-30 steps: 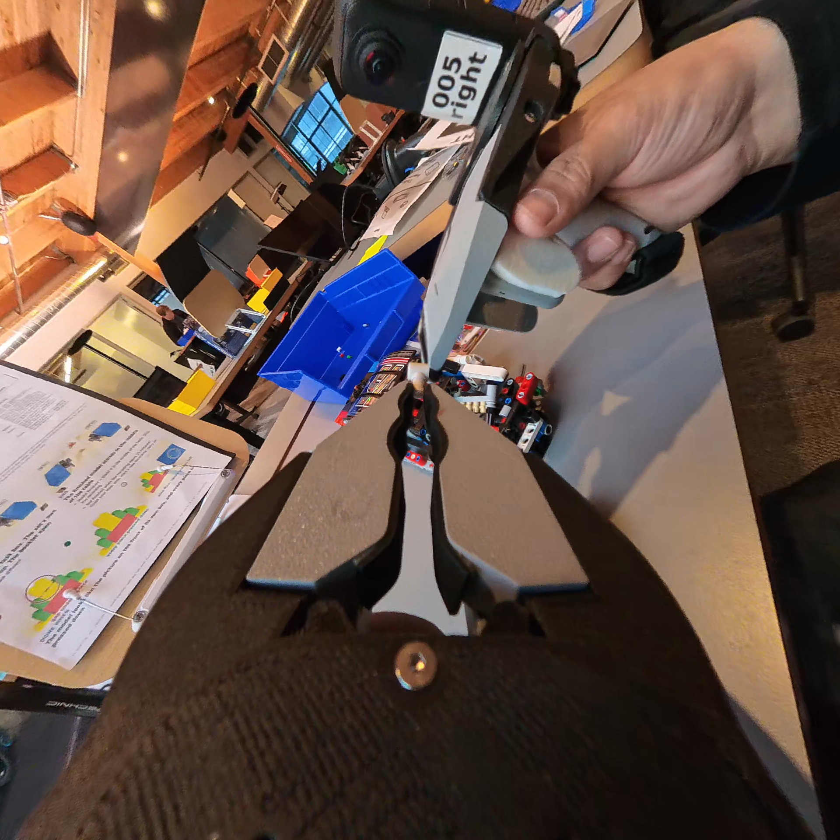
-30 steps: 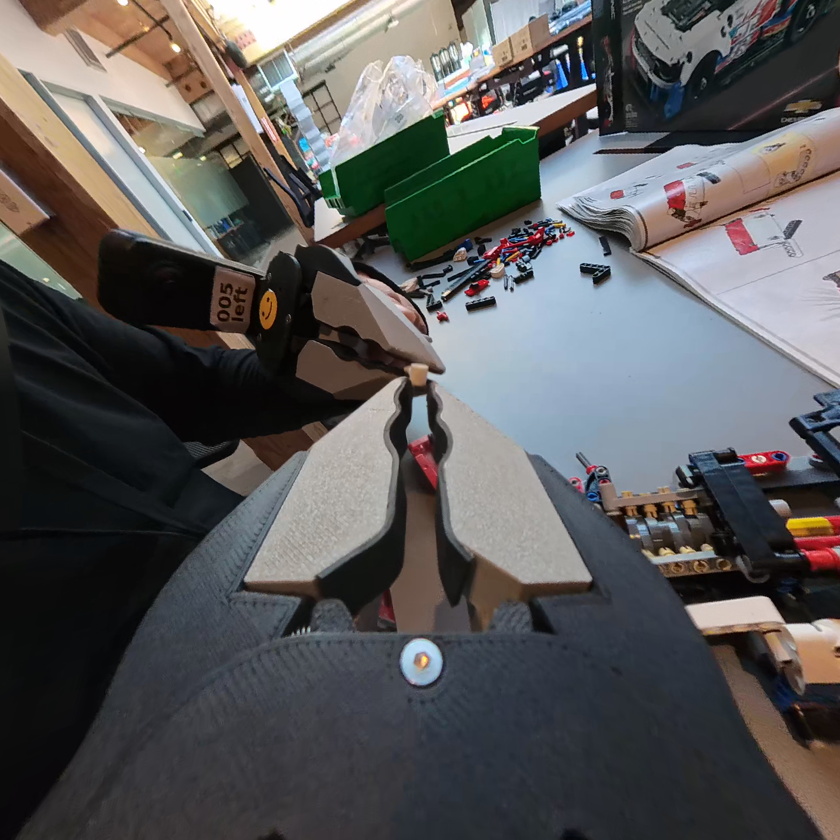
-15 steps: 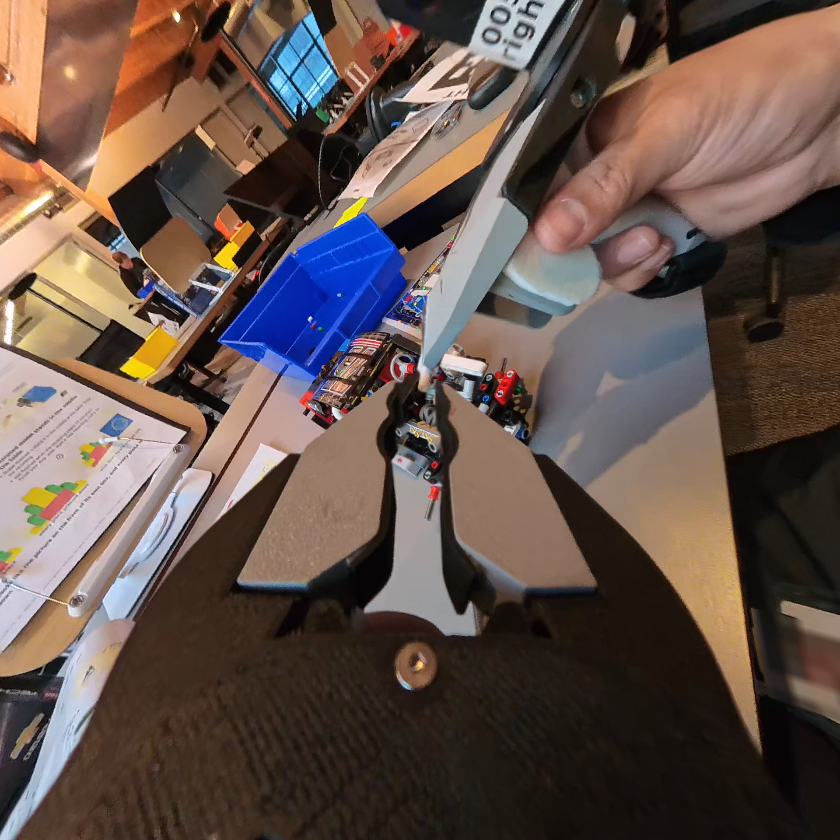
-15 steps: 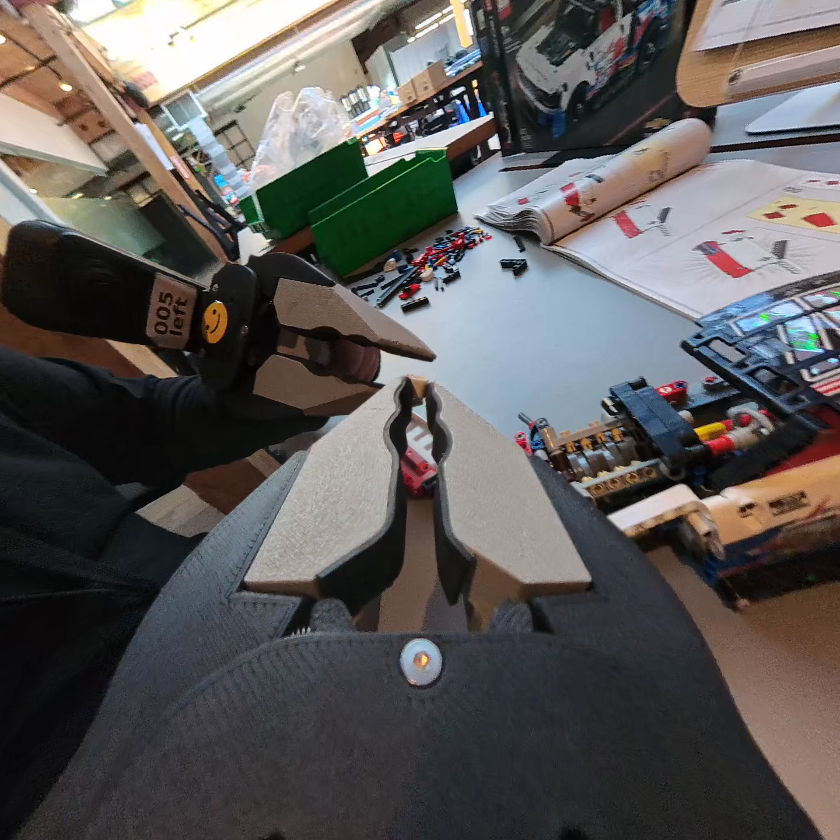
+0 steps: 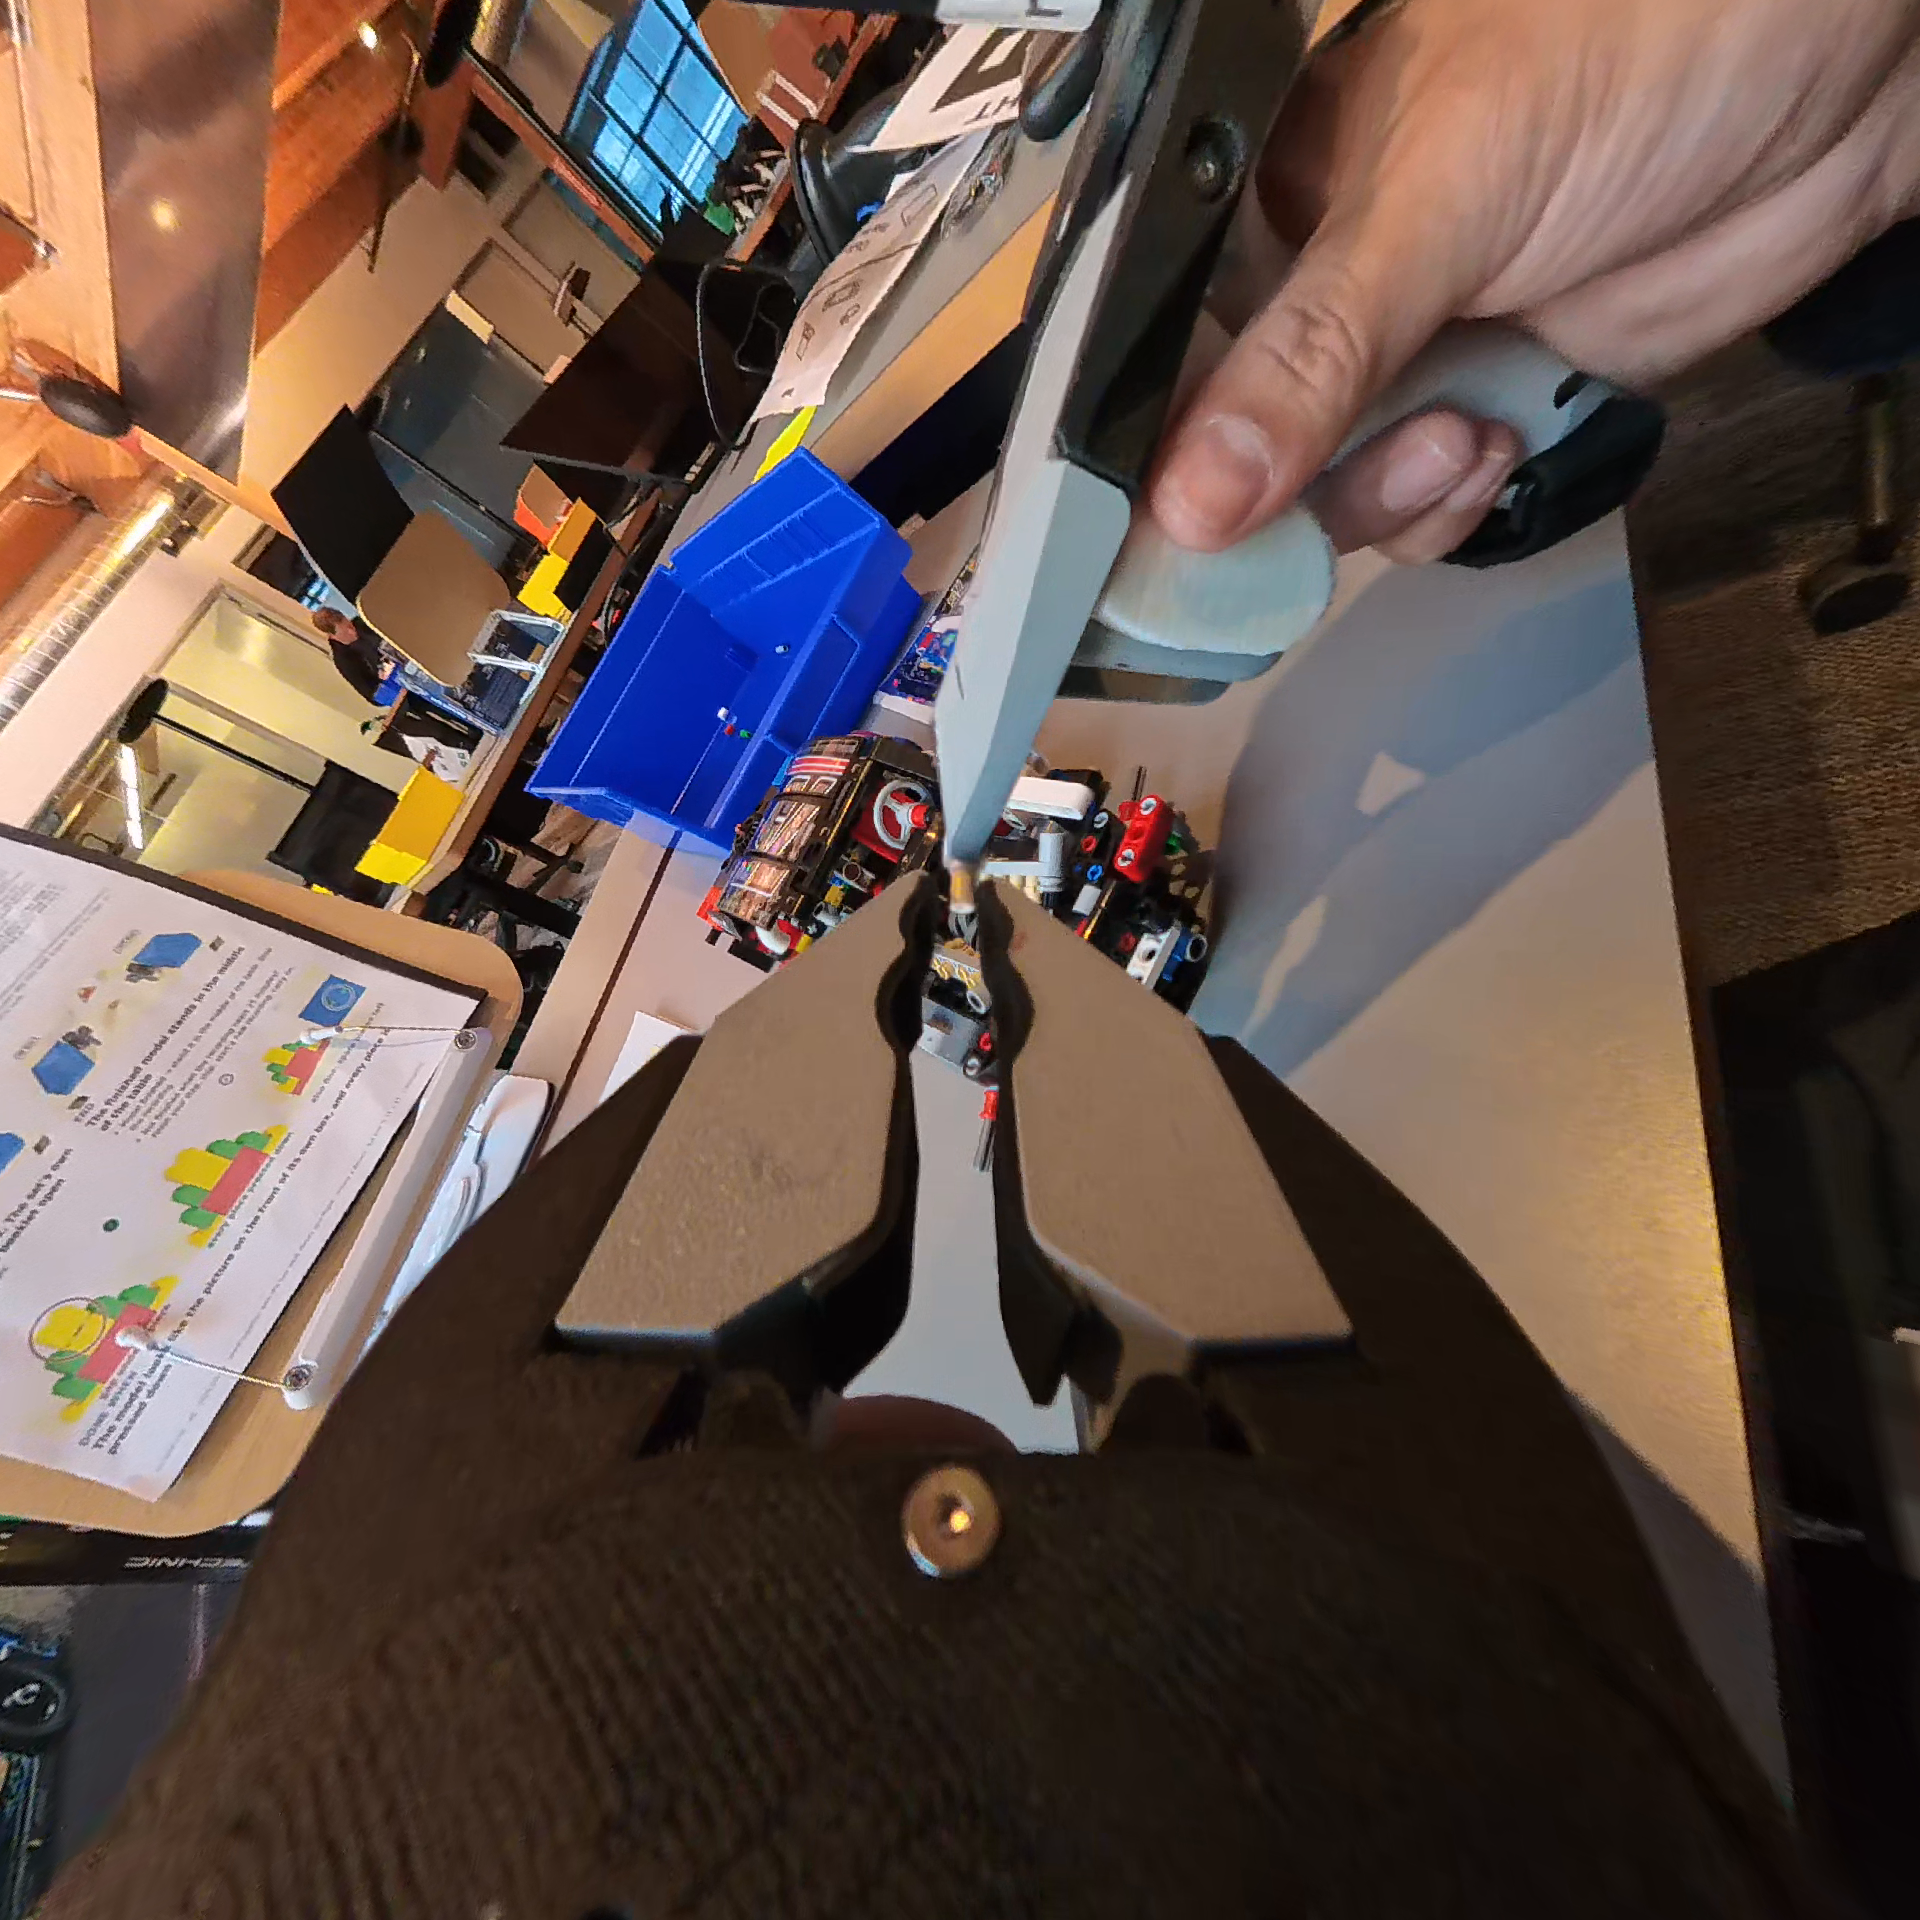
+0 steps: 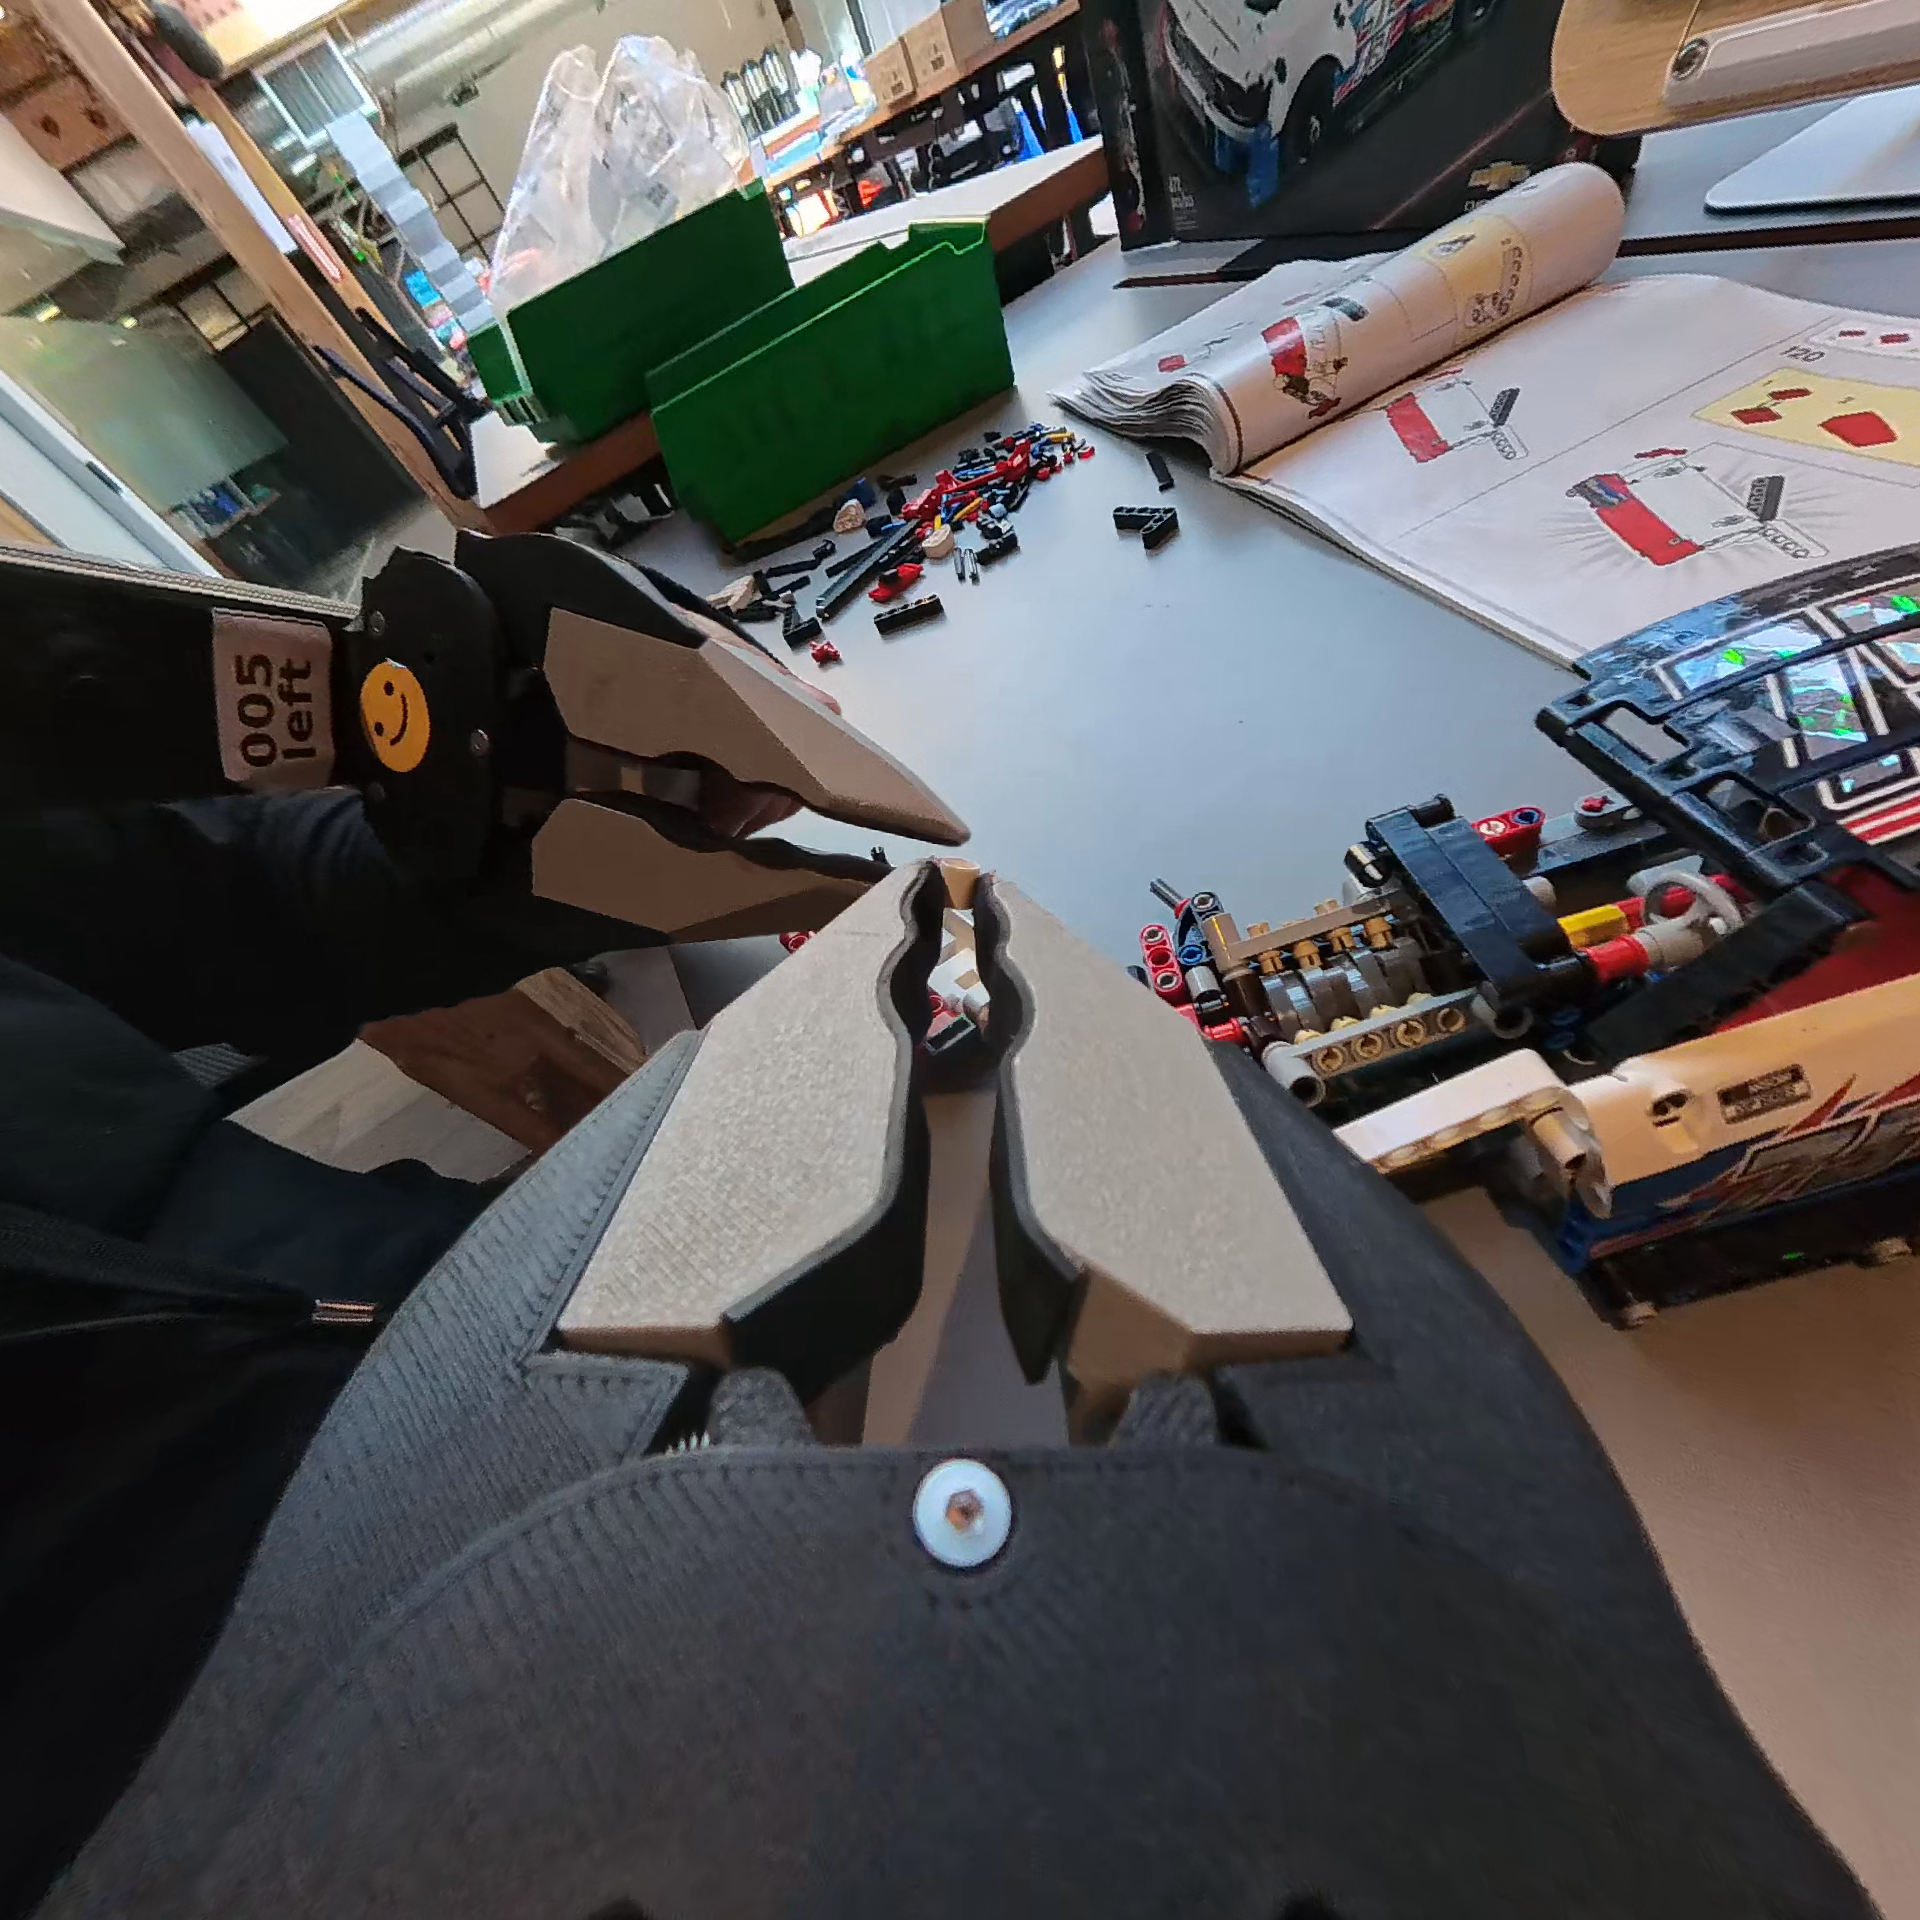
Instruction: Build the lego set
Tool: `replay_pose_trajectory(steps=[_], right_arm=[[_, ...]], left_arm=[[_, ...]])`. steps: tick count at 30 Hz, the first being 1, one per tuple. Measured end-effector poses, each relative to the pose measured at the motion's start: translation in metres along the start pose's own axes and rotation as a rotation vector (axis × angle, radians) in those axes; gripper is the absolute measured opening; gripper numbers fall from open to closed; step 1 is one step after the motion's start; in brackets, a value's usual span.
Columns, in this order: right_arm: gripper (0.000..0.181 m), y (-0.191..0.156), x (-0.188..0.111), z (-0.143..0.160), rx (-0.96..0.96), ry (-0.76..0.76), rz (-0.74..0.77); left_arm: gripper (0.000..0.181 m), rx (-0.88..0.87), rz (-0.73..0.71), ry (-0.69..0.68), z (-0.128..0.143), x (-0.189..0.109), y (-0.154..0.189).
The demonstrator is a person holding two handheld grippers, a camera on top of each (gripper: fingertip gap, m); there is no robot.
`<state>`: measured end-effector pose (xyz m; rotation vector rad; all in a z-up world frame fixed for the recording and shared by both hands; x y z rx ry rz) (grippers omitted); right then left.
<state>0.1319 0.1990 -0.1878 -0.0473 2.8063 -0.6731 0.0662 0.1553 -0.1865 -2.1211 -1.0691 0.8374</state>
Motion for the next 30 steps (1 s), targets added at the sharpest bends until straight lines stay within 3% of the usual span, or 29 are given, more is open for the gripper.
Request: replay_pose_trajectory(steps=[30], right_arm=[[0.002,-0.0047,0.0017,-0.001,-0.022,-0.007,0.033]], left_arm=[[0.0,0.016,-0.036,-0.061,0.0033,-0.0005,0.0023]])
Point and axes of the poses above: each gripper's, where its closed fingertips meet, x out along the fingers, z out of its underside, y = z × x across the jaws, the point moved 5 cm from there along -x, back along the fingers, and after that the axes turned 5 degrees about x, right-handed, at the moved point
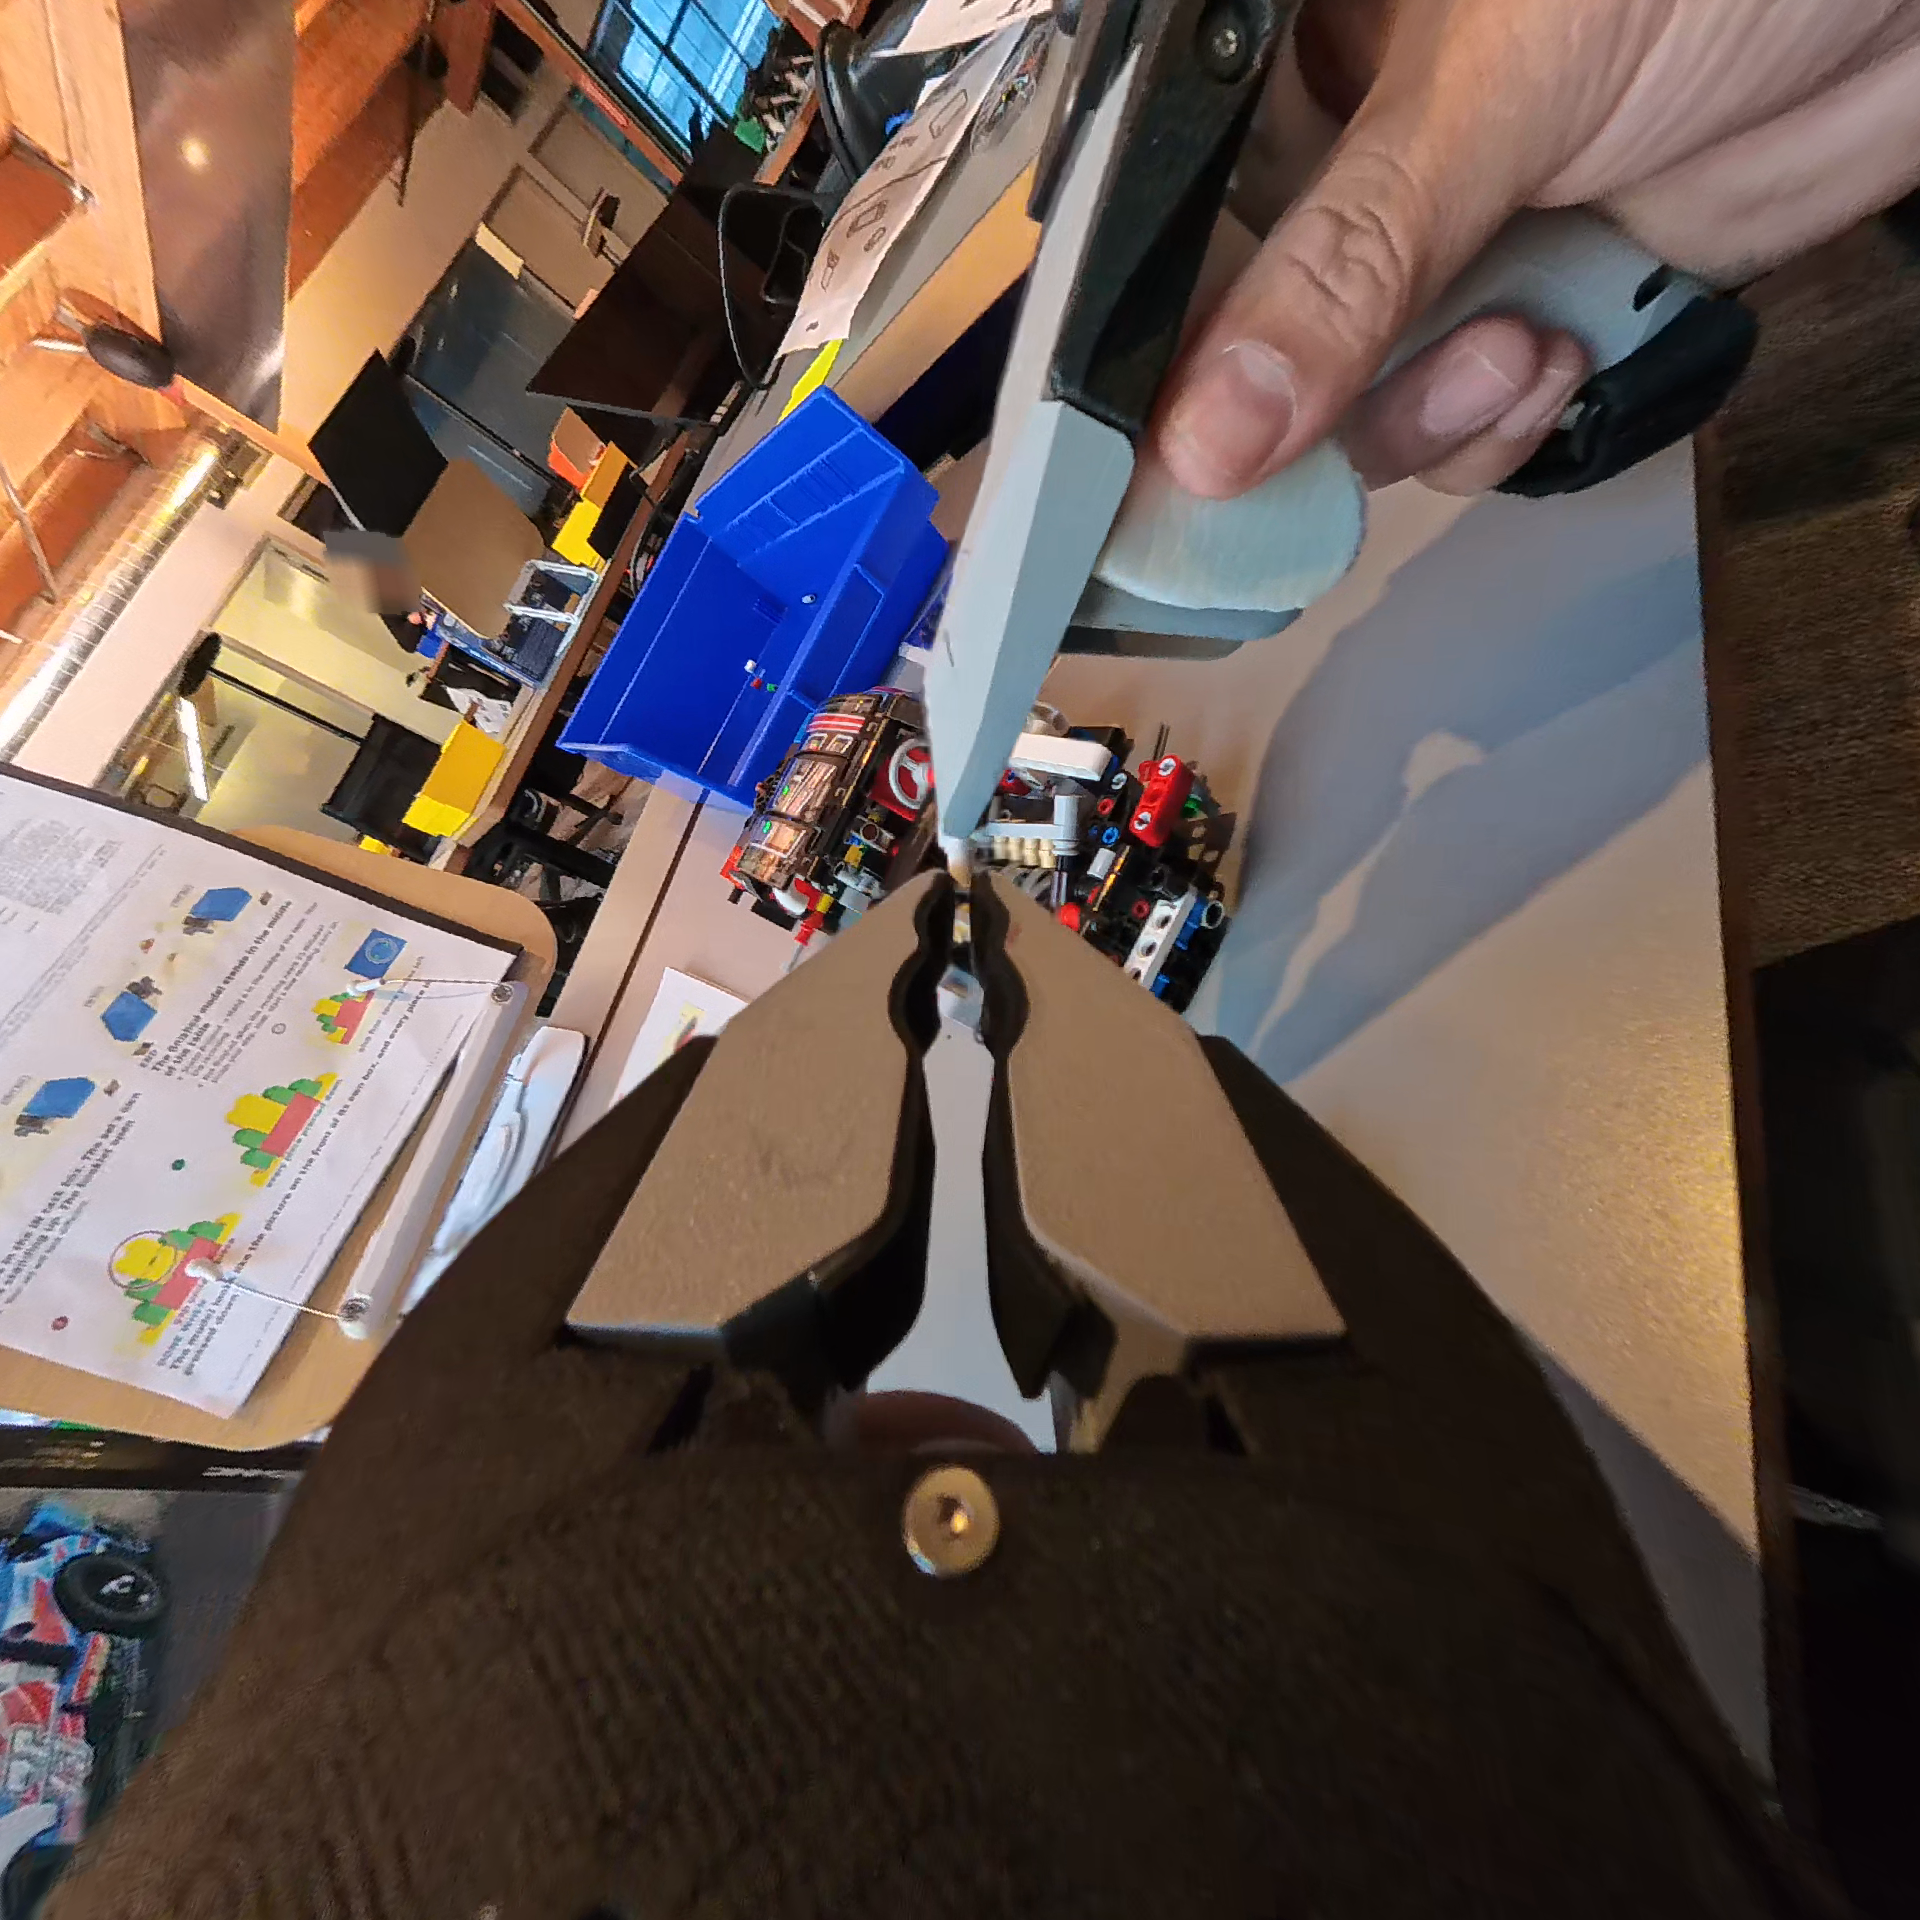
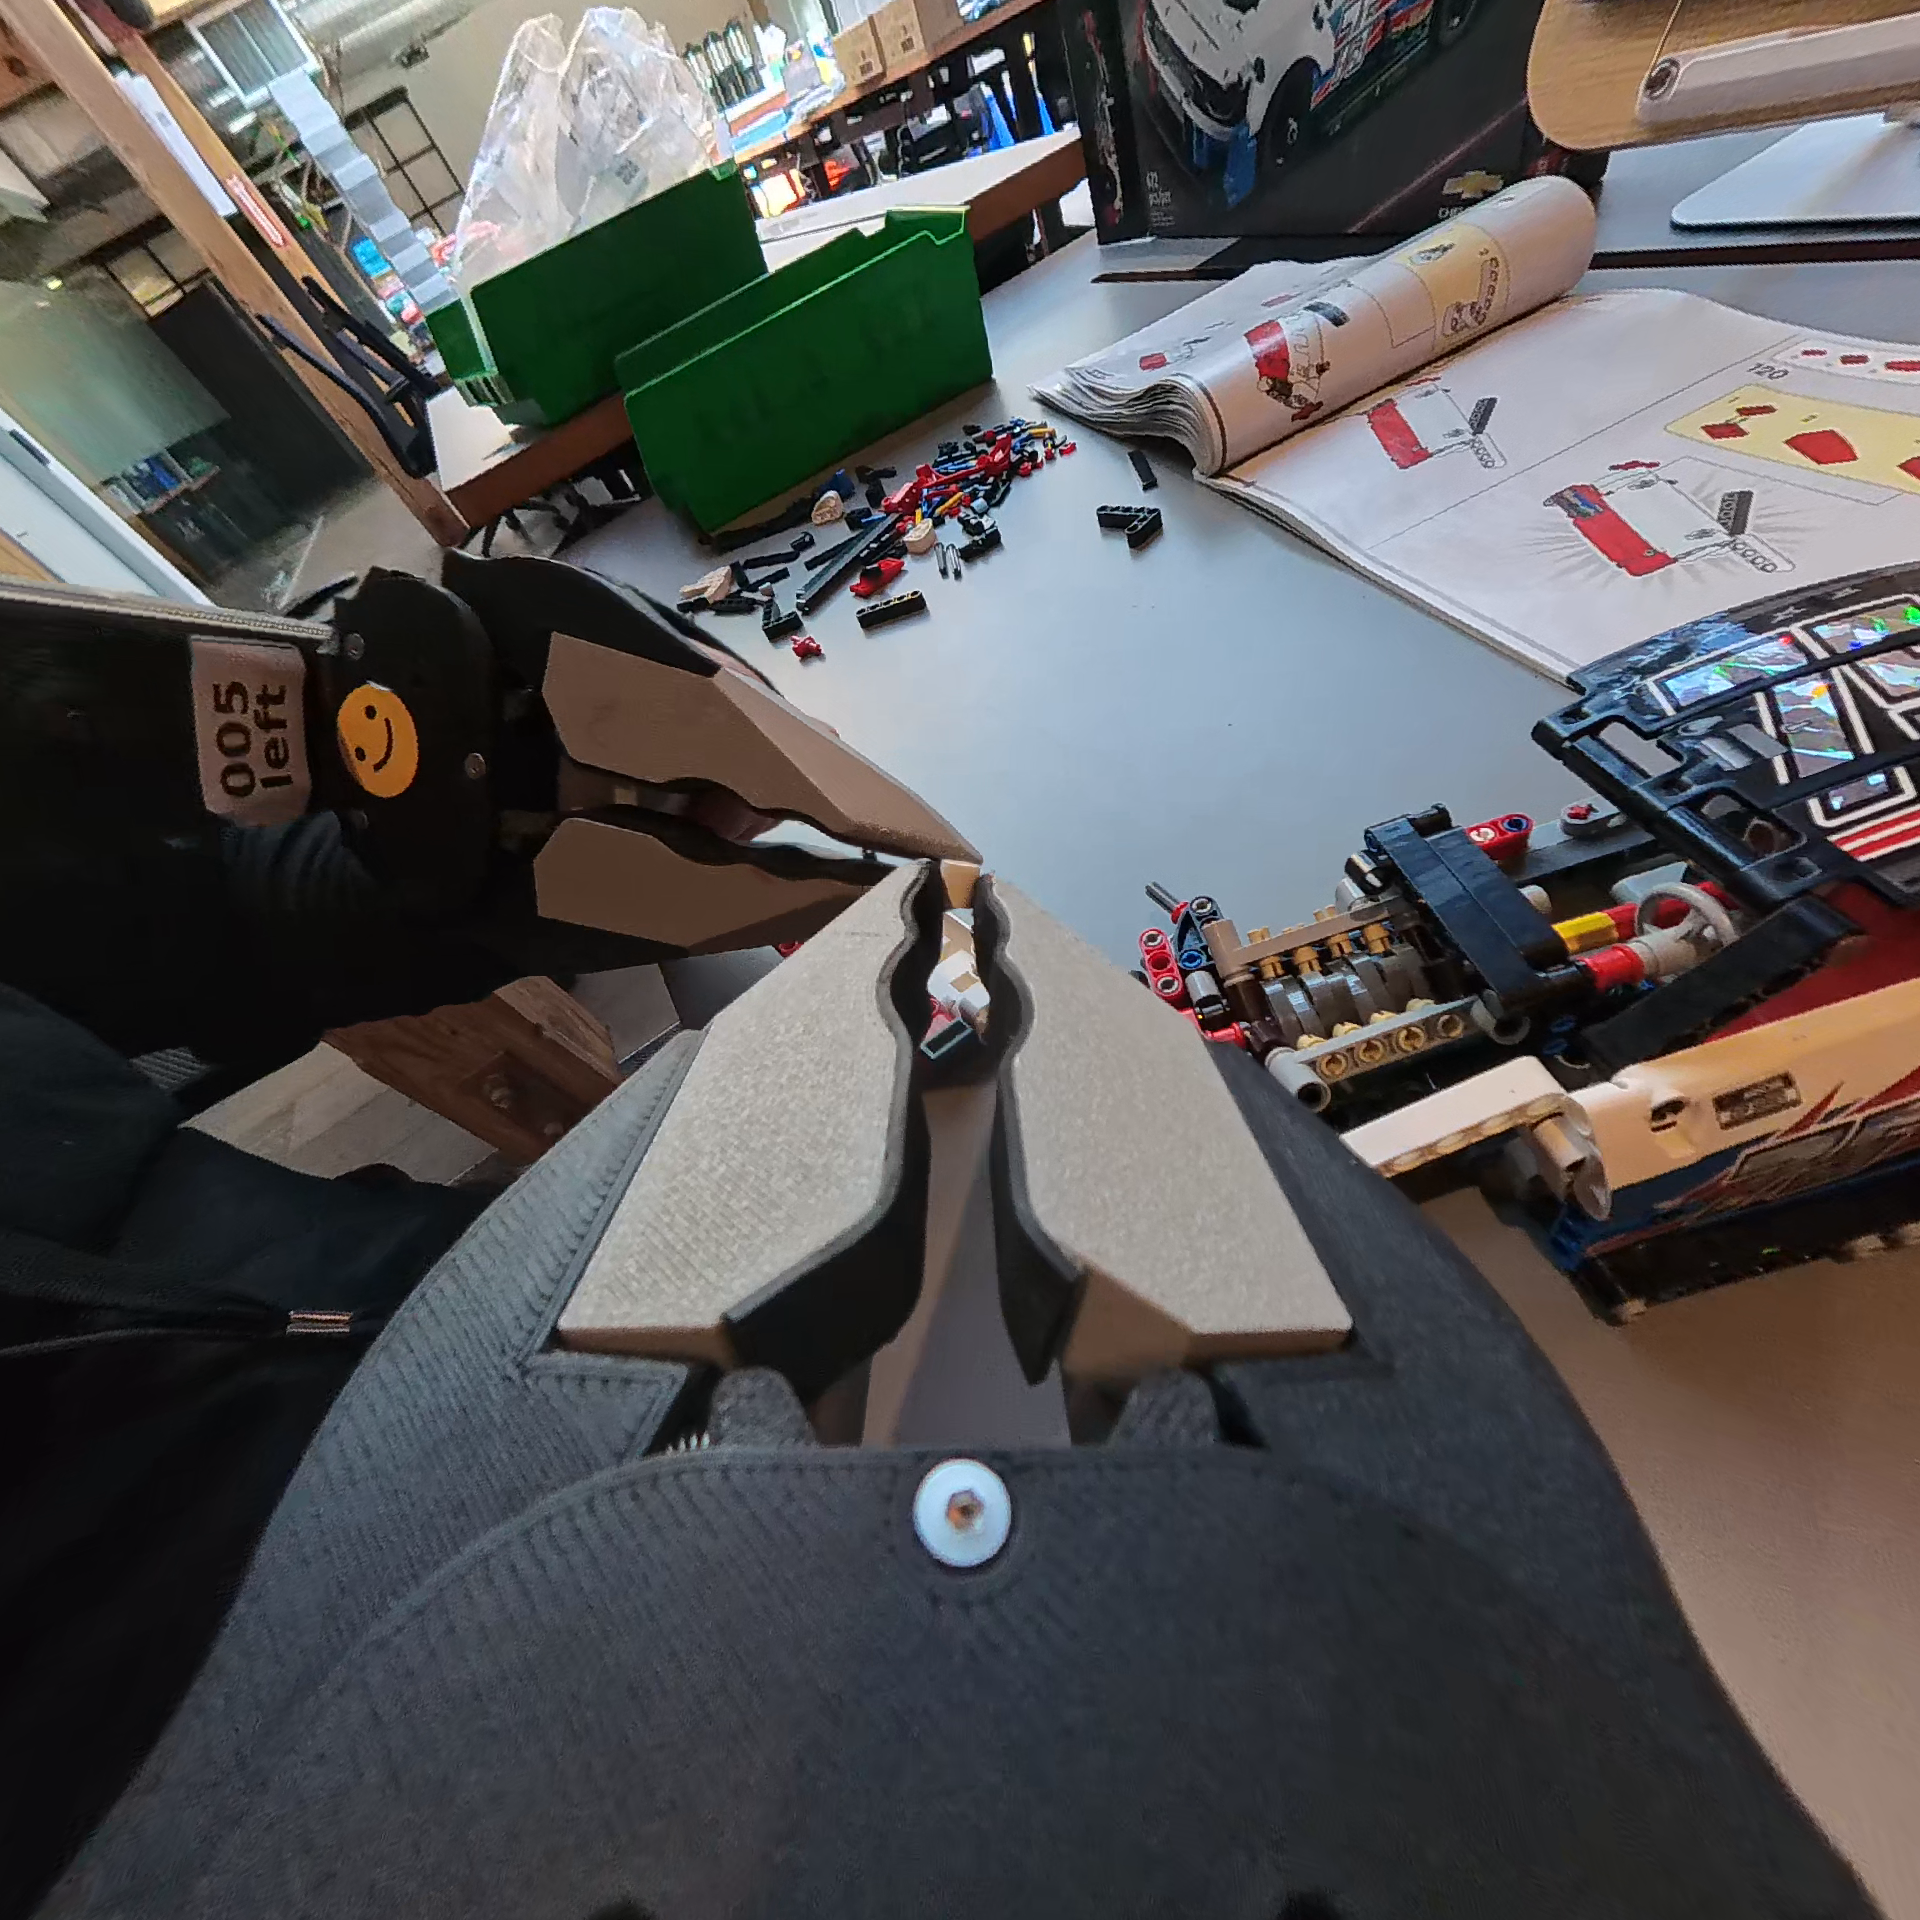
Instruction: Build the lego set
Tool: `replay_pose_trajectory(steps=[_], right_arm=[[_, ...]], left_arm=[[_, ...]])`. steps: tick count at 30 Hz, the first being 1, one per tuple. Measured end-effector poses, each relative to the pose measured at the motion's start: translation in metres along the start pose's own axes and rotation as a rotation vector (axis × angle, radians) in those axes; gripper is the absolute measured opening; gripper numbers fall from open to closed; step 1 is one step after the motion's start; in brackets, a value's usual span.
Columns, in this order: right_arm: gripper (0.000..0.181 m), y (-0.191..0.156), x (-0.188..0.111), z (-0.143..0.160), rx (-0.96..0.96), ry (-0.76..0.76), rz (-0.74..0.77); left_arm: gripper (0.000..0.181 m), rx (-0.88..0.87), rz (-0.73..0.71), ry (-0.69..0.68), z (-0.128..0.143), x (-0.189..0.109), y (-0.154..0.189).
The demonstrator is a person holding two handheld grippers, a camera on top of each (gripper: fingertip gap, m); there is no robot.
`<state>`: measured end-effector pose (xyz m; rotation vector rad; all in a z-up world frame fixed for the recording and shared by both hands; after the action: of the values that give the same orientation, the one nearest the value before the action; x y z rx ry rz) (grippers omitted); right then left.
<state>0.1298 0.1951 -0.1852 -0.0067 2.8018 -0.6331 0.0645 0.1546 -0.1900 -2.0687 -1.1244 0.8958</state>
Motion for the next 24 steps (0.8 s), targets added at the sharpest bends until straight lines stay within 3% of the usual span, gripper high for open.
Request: replay_pose_trajectory(steps=[7,11,15,20,24], right_arm=[[0.002,-0.001,0.001,0.003,0.005,-0.012,-0.072],[0.002,-0.007,0.001,0.01,-0.07,-0.039,-0.122],[0.01,-0.012,0.001,0.018,-0.222,-0.078,-0.07],[0.011,-0.011,0.001,0.03,-0.557,-0.221,0.152],[0.013,-0.016,0.008,0.037,-0.556,-0.244,0.136]], left_arm=[[0.0,0.021,0.023,0.055,0.001,-0.004,0.003],[0.001,0.289,-0.067,0.044,0.006,-0.01,0.007],[0.001,0.417,-0.052,0.01,0.012,-0.011,0.022],[0.001,0.461,-0.049,-0.026,0.017,-0.01,0.023],[0.001,0.593,-0.064,-0.01,0.012,-0.01,0.031]])
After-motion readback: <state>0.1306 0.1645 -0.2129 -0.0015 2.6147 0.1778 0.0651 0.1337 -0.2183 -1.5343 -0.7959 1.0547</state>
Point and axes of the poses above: each gripper's, where its closed fingertips meet, x out along the fingers, z out of its underside, y = z × x across the jaws, the point moved 5 cm from there along -x, back along the fingers, and after that the axes turned 5 degrees about x, right-handed, at the moved point
